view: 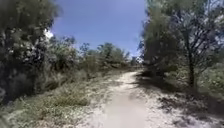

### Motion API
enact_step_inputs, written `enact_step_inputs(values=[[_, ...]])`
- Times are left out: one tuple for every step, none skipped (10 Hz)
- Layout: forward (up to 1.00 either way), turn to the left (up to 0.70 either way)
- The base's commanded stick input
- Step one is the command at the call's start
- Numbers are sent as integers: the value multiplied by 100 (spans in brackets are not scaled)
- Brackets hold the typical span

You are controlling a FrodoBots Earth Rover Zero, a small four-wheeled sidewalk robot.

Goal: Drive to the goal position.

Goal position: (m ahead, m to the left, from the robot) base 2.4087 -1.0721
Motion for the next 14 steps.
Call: enact_step_inputs(values=[[50, -43], [50, -8], [50, 0], [50, 0], [50, 0], [50, 0], [50, 0], [50, 0], [50, 0], [50, 0], [50, 0], [50, 0], [50, 0], [50, 0]])
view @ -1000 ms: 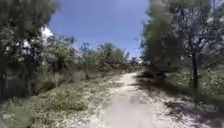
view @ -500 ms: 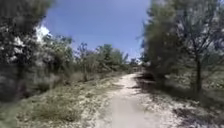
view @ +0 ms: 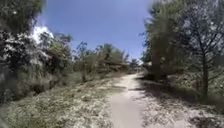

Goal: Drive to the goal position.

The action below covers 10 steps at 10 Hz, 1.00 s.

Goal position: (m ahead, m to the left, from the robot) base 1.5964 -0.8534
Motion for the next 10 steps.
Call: enact_step_inputs(values=[[50, 0], [50, -25], [50, -49], [50, -34], [50, -19], [50, -5], [50, 0], [50, 0], [50, 0], [50, 0]])
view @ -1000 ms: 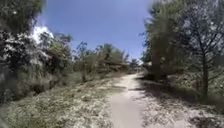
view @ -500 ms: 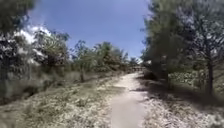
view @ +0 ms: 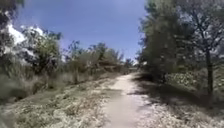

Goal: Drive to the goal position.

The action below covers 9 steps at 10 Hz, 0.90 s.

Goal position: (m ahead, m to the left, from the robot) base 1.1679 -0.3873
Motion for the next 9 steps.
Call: enact_step_inputs(values=[[50, 0], [50, 0], [50, 0], [50, 0], [50, 0], [50, 0], [50, 0], [50, 0], [50, 0]])
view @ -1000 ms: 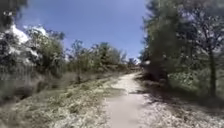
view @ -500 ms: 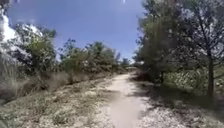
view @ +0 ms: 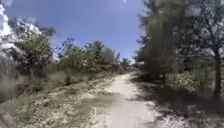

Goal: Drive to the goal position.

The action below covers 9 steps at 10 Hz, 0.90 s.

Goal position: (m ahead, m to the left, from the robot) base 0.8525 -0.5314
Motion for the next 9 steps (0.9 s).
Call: enact_step_inputs(values=[[50, 0], [50, 0], [50, 0], [50, 0], [50, 0], [50, 0], [50, 0], [50, 0], [50, 0]])
